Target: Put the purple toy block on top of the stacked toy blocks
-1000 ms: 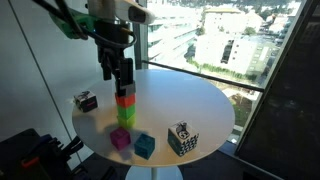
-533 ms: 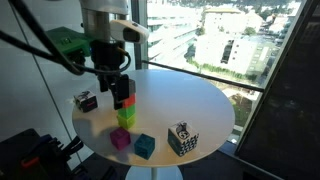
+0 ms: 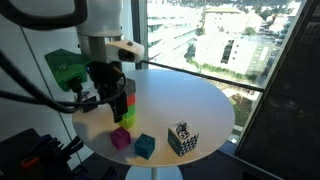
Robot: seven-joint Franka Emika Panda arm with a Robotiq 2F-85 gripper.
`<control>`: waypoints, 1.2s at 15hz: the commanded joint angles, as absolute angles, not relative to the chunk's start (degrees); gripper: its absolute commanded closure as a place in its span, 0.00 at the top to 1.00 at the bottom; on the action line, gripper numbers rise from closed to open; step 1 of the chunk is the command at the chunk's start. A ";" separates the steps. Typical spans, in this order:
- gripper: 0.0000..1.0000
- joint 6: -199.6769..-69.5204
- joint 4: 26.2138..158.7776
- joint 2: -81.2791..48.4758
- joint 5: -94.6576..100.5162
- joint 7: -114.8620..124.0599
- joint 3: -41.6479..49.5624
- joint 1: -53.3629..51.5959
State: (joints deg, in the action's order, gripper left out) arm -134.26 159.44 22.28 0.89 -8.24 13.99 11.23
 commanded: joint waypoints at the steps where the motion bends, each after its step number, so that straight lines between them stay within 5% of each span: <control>1: 1.00 -139.40 159.40 18.64 2.21 -8.74 13.60 12.01; 18: 1.00 -142.43 159.28 15.42 0.89 -8.32 13.47 11.56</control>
State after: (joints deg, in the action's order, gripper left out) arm -142.54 159.31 15.40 1.01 -8.24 13.82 11.23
